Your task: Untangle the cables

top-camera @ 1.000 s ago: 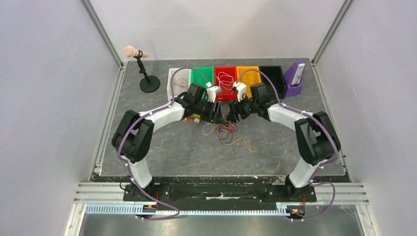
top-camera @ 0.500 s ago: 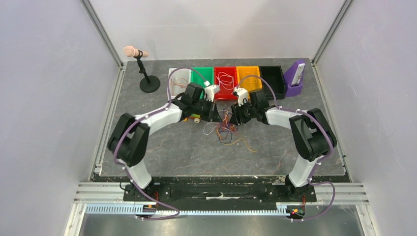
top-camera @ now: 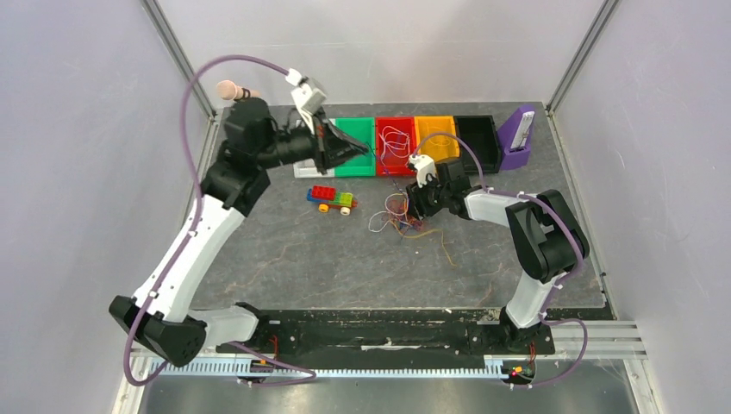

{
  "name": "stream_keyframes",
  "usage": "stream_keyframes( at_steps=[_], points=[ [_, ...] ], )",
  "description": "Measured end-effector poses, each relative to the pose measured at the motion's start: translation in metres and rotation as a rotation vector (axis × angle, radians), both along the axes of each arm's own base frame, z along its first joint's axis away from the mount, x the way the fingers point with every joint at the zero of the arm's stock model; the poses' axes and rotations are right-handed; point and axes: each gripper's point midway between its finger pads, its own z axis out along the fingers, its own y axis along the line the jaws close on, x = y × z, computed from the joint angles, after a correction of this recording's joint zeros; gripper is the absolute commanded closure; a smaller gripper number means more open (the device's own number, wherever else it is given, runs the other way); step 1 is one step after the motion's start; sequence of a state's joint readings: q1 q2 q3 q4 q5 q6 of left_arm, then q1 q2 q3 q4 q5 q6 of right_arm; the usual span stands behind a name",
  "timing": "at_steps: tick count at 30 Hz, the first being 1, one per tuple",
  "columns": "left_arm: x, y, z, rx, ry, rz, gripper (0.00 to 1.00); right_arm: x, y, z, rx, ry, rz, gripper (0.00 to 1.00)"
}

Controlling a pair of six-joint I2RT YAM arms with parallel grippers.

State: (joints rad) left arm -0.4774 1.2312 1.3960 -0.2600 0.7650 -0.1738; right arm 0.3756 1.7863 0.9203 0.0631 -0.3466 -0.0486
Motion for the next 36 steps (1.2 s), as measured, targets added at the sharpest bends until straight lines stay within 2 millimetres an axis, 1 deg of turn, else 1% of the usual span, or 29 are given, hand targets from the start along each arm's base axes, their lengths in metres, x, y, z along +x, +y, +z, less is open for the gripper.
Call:
stream_keyframes(
  at_steps=[3,6,16,20,24,28,30,32,33,35,36],
  points=[
    [0.006,0.015,0.039,-0.035,-0.070,0.037,0.98,0.000,0.000,0.000,-0.005,-0.006,0.007,0.49],
    [0.008,0.028,0.079,-0.067,-0.150,0.067,0.98,0.000,0.000,0.000,-0.009,-0.009,0.013,0.45],
    [0.009,0.052,0.205,-0.194,-0.436,0.148,0.98,-0.006,-0.004,-0.001,-0.028,-0.033,0.045,0.43],
    [0.008,0.065,0.249,-0.262,-0.526,0.201,0.98,-0.010,-0.006,-0.001,-0.034,-0.038,0.052,0.42],
    [0.000,0.077,0.286,-0.328,-0.611,0.255,0.98,-0.013,-0.007,-0.002,-0.038,-0.041,0.065,0.39],
    [-0.012,0.088,0.315,-0.384,-0.690,0.304,0.98,-0.018,-0.008,-0.001,-0.041,-0.041,0.083,0.34],
    [-0.017,0.091,0.321,-0.398,-0.710,0.313,0.98,-0.025,-0.011,0.000,-0.044,-0.031,0.095,0.28],
    [-0.018,0.093,0.322,-0.401,-0.713,0.319,0.98,-0.031,-0.014,0.001,-0.042,-0.015,0.104,0.25],
    [-0.018,0.092,0.320,-0.398,-0.706,0.319,0.98,-0.037,-0.015,0.003,-0.039,0.003,0.114,0.23],
    [-0.013,0.091,0.310,-0.385,-0.680,0.320,0.98,-0.045,-0.017,0.010,-0.027,0.015,0.130,0.18],
    [-0.007,0.089,0.300,-0.371,-0.655,0.320,0.98,-0.049,-0.017,0.017,-0.015,0.016,0.142,0.16]
  ],
)
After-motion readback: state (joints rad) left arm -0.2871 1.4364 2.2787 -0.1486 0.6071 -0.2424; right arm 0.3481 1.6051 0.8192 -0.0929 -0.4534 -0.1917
